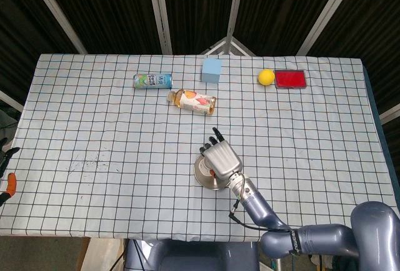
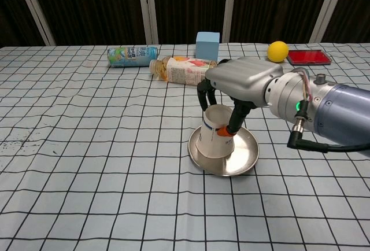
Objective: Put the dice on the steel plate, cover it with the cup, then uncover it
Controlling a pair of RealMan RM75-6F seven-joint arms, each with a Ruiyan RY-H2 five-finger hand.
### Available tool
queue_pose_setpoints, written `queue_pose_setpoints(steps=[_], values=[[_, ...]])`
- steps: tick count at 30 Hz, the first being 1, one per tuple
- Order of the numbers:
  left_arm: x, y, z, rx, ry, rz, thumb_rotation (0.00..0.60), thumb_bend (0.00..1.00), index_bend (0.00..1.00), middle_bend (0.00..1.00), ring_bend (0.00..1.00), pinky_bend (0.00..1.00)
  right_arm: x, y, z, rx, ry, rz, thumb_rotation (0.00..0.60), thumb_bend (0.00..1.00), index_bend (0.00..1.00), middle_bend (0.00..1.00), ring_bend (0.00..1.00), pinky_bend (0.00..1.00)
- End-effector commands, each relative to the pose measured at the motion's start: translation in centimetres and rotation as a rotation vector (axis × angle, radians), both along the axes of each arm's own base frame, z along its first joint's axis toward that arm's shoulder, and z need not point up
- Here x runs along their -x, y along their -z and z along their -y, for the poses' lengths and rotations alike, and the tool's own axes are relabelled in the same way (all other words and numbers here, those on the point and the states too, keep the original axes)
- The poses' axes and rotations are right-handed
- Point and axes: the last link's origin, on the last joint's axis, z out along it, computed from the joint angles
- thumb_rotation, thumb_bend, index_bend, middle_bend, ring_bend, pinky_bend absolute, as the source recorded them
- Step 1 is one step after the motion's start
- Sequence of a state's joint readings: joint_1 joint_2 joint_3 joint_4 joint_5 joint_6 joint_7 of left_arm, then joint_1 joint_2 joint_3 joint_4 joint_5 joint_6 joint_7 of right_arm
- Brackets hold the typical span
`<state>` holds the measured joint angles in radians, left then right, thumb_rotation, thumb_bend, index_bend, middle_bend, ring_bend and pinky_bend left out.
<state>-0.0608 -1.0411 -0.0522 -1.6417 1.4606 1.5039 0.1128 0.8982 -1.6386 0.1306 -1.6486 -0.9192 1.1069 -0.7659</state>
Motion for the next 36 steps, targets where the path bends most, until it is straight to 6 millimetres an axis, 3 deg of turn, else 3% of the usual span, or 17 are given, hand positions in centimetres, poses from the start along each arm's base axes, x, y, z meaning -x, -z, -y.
queue_pose_setpoints(steps=[1, 17, 30, 36], values=[[0.0, 0.0, 0.0, 0.002, 0.000, -0.001, 0.600, 0.84, 0.16, 0.00, 0.00, 0.00, 0.6, 0.0, 0.1, 0.015, 0.004, 0.000, 0.600, 0.45, 0.57, 0.50, 0.23, 0.00], [-0.1, 0.4, -0.1, 0.009, -0.004, -0.011, 0.600, 0.84, 0.17, 0.00, 0.00, 0.00, 3.1, -0.9, -0.4, 0.032, -0.045, -0.118, 0.600, 0.45, 0.63, 0.53, 0.25, 0.00], [-0.1, 0.2, 0.0, 0.004, -0.002, -0.006, 0.600, 0.84, 0.17, 0.00, 0.00, 0.00, 1.6, -1.7, -3.4, -0.112, -0.046, -0.141, 0.600, 0.46, 0.63, 0.53, 0.25, 0.00], [-0.1, 0.2, 0.0, 0.002, -0.002, -0.004, 0.600, 0.84, 0.17, 0.00, 0.00, 0.00, 0.9, -1.8, -3.6, -0.152, -0.027, -0.128, 0.600, 0.46, 0.63, 0.53, 0.25, 0.00]])
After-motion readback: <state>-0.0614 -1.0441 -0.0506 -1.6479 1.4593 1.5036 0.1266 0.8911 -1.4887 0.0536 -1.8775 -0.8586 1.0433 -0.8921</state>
